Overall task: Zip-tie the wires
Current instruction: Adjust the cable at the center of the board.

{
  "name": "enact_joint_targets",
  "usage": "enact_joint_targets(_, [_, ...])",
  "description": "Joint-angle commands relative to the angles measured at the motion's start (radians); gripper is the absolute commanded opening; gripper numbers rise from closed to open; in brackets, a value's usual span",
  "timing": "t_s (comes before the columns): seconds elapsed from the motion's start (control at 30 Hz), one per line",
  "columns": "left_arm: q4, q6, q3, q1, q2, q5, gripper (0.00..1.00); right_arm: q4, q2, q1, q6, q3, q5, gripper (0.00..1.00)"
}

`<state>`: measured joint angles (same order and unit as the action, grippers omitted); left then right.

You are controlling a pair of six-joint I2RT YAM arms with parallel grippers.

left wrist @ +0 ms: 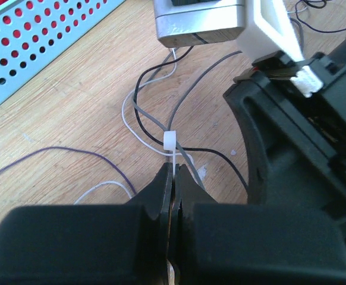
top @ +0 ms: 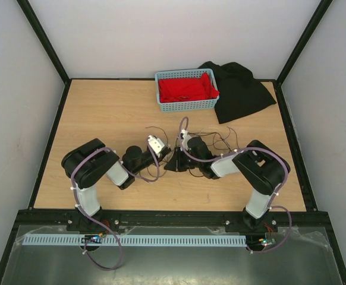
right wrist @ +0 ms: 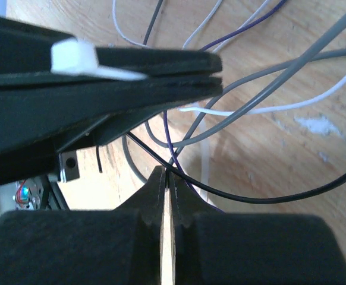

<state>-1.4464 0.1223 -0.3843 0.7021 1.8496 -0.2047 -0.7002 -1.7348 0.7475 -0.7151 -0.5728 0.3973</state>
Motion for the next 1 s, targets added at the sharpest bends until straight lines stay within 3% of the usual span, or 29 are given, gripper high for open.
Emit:
enact_joint_targets(0.0, [-0.034, -0.031, 0.030, -0.025, -0.045, 0.000, 0.00, -0.063, -0.051, 0.009, -0.001, -0.066, -0.002, 0.08])
enact_joint_targets(0.07, [-0.035, -0.033, 0.038, -0.036, -0.050, -0.006, 0.00, -0.065, -0.054, 0.009, 0.015, -0.078, 0.002, 0.11])
enact_joint_targets(0.23, [-0.034, -0.055, 0.045, -0.066, -0.057, -0.057, 0.00, -0.056, -0.041, 0.009, 0.084, -0.096, 0.067, 0.34])
enact_joint_targets(0.47, [-0.034, -0.100, 0.047, -0.118, -0.060, -0.168, 0.00, 0.111, 0.035, 0.009, 0.259, -0.103, 0.137, 0.53])
enact_joint_targets(0.77, [-0.034, -0.179, -0.005, -0.154, 0.006, -0.343, 0.00, 0.167, 0.303, 0.009, 0.466, 0.048, 0.083, 0.70])
enact_joint_targets(0.97, [-0.034, -0.260, -0.041, -0.186, 0.038, -0.448, 0.00, 0.082, 0.573, 0.009, 0.703, 0.245, -0.113, 0.82])
